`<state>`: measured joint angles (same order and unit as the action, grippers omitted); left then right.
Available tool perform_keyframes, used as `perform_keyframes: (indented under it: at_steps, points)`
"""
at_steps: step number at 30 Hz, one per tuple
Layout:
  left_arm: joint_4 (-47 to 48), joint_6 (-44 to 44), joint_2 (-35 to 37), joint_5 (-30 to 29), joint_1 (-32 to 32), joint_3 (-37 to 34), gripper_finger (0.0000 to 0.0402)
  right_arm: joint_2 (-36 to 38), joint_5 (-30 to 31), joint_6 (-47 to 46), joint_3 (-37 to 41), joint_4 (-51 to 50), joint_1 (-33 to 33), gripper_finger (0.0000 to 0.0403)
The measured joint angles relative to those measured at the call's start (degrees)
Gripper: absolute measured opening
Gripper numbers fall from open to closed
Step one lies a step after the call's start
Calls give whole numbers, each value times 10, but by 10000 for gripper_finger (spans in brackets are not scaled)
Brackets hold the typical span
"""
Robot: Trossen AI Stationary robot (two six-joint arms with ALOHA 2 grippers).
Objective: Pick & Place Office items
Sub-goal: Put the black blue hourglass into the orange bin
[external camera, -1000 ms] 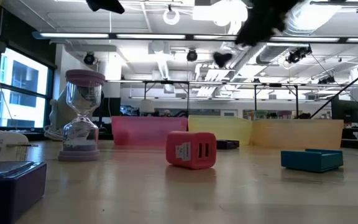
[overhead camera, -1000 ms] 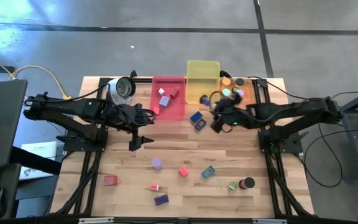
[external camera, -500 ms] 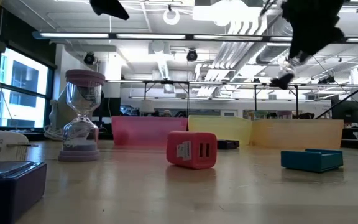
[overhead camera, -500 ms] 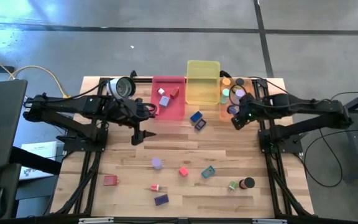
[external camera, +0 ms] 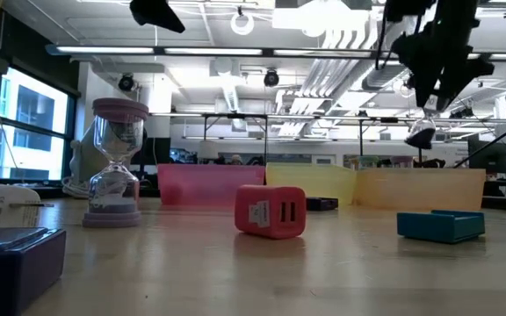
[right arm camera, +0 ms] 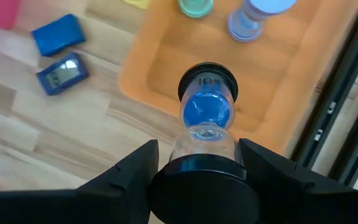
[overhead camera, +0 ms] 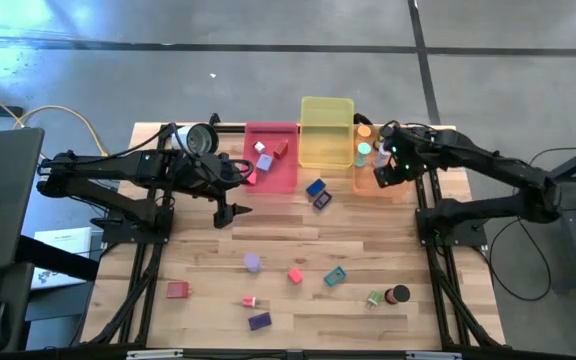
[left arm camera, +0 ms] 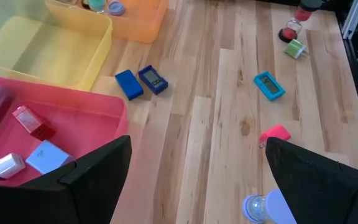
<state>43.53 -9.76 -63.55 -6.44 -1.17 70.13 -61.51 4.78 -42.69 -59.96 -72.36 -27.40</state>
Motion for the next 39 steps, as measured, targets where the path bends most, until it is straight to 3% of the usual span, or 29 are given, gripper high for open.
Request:
perform_keyframes:
  at_steps: [8, 17, 29, 39]
  points:
    - [0, 0, 0, 2, 0, 0, 363, -58, -51, 61, 0, -10, -119, 206]
    - [0, 0, 0, 3, 0, 0, 363, -123, -103, 136, 0, -10, -199, 206]
    - [-3, -9, 0, 3, 0, 0, 363, -214, -102, 181, 0, 7, -227, 206]
    - [-2, -10, 0, 3, 0, 0, 363, -238, -78, 190, 0, 19, -226, 206]
